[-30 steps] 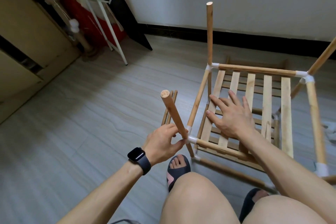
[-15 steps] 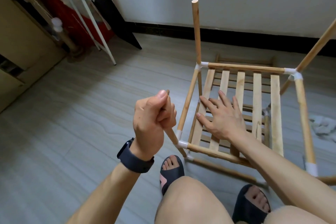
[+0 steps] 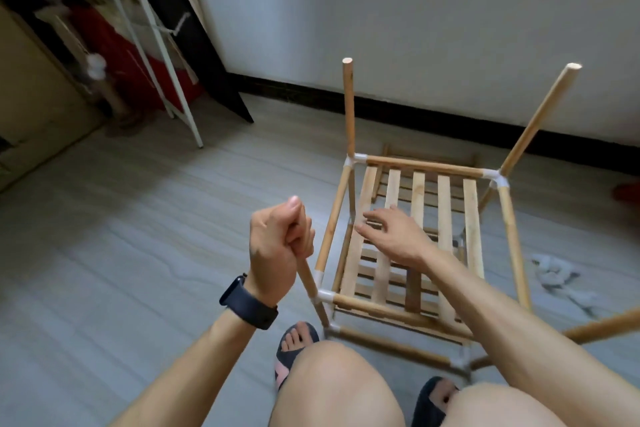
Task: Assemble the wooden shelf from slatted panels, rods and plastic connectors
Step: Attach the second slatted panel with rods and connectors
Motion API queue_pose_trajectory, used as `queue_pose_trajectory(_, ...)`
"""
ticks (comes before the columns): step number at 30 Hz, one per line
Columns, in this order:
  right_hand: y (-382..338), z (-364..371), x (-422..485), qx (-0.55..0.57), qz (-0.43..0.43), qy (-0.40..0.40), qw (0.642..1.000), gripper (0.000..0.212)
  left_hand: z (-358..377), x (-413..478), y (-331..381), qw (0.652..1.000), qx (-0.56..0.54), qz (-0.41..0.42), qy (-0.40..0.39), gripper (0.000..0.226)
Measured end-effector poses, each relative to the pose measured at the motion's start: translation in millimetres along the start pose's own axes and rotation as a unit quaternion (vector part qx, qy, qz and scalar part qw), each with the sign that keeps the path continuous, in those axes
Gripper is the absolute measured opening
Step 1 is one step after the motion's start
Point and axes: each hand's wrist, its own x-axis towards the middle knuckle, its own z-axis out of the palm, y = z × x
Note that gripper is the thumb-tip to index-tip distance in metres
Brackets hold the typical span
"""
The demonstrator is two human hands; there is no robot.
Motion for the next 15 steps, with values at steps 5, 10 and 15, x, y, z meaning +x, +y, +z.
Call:
queue_pose_trajectory(5,-21,-81,-88,-0.018,-0.050,0.209,0.977,0.047,2,3,5,1.000,0.022,0.001,0.018,0.043)
queue_pose_trajectory(10,-9,-128,-200,-0.006,-0.076,0.465,0.882,0.034,8,8,3,0.998,0.047,-0.001,0.041,0.046)
queue_pose_trajectory(15,-13,-119,-221,0.097,-0.098,0.501,0.854,0.019,9,1,1,0.999,0.043,0.000,0.031,0.047)
